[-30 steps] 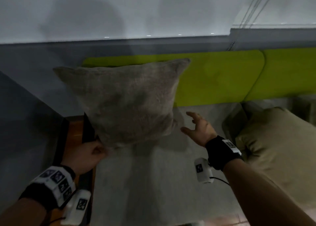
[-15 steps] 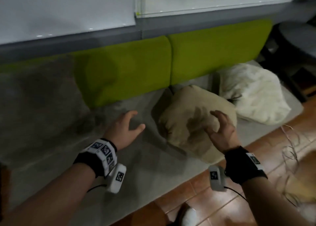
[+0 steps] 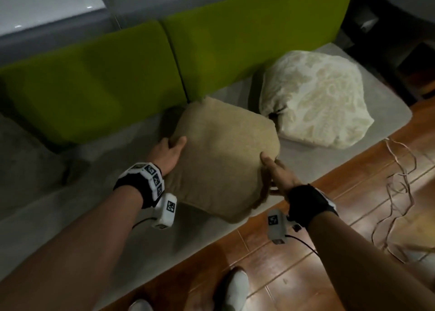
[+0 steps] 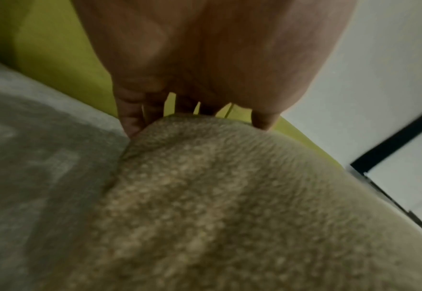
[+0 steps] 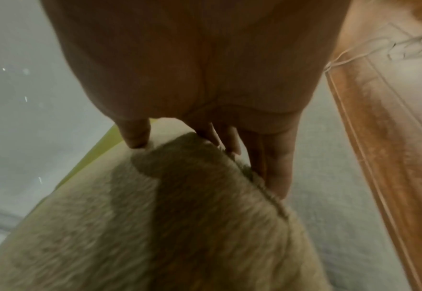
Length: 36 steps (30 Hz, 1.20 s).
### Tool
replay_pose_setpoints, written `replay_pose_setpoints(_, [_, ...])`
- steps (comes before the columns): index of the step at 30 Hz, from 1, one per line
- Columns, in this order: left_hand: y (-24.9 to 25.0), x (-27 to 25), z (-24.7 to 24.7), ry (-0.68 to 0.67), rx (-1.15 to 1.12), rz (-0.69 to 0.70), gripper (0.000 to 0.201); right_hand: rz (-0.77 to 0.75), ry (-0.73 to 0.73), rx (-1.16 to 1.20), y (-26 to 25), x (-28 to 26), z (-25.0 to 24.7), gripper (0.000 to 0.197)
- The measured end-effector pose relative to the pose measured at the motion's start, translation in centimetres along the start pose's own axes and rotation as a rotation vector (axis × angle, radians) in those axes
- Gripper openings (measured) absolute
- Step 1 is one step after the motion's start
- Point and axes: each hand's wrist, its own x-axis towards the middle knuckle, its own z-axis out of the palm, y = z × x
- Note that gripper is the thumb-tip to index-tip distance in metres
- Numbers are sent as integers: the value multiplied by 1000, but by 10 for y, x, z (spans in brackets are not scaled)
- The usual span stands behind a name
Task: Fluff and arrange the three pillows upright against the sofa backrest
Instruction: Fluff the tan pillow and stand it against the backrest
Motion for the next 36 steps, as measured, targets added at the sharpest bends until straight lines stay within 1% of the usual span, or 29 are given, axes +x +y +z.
replay_pose_setpoints(2, [-12,-8,1,24,-68,-57,85,-62,19,-45,-9,3,4,95])
replay_pose_setpoints(5, [-38,-26,0,33,-249,-109,85,-171,18,-125,-34,2,10,80])
replay_pose_setpoints(9, [-74,-51,3,113,-396,-144,86,-278,-79,-161,-61,9,24,61])
replay_pose_setpoints(11, [-89,-58,12,125,-424,-113,95,-306,-103,-263,-65,16,31,56])
replay_pose_setpoints(13, [-100,-59,21,118,-402,-107,106,-309,-62,-392,-67,21,37,58])
replay_pose_setpoints(14, [-104,-56,25,117,-390,-124,109,-289,-31,-411,-65,21,39,63])
replay_pose_setpoints(15, [-107,-53,29,117,-388,-140,112,-249,3,-401,-61,21,39,71])
replay_pose_setpoints(16, [-111,-50,32,103,-404,-164,114,-178,30,-374,-57,21,39,82])
replay_pose_setpoints(17, [-112,-49,35,75,-463,-173,117,-96,44,-335,-53,19,41,90])
replay_pose_setpoints(18, [-111,-49,37,38,-551,-168,117,-41,45,-298,-50,16,42,94])
replay_pose_setpoints(20, [-106,-52,37,21,-705,-135,106,-20,50,-253,-52,10,47,91])
replay_pose_setpoints(22, [-106,-51,31,66,-808,-117,96,-63,97,-184,-54,7,51,96])
replay_pose_setpoints(23, [-111,-49,27,70,-904,-143,95,-89,113,-83,-54,6,52,100])
replay_pose_setpoints(24, [-116,-49,23,78,-1028,-190,90,-119,126,75,-52,6,52,94])
replay_pose_setpoints(25, [-122,-48,22,116,-1130,-239,77,-148,143,261,-49,6,52,76])
replay_pose_setpoints(26, [-130,-48,23,183,-1184,-267,60,-178,160,432,-45,7,52,50])
replay_pose_setpoints(27, [-133,-49,25,248,-1161,-284,44,-200,183,527,-41,9,50,26])
replay_pose_setpoints(28, [-134,-51,27,277,-1111,-288,32,-206,199,534,-37,11,50,12])
replay_pose_setpoints(29, [-135,-53,31,277,-1071,-276,26,-205,193,455,-32,13,50,15])
replay_pose_setpoints(30, [-130,-57,32,249,-1038,-245,24,-209,171,325,-28,15,51,23])
replay_pose_setpoints(31, [-126,-60,34,231,-949,-216,22,-222,148,205,-26,16,51,30])
replay_pose_setpoints(33, [-119,-61,36,264,-724,-191,10,-254,132,45,-23,21,48,46])
replay_pose_setpoints(34, [-115,-62,36,295,-686,-178,6,-273,108,40,-24,21,45,50])
replay_pose_setpoints(36, [-107,-62,36,355,-667,-132,13,-335,22,59,-30,21,41,51])
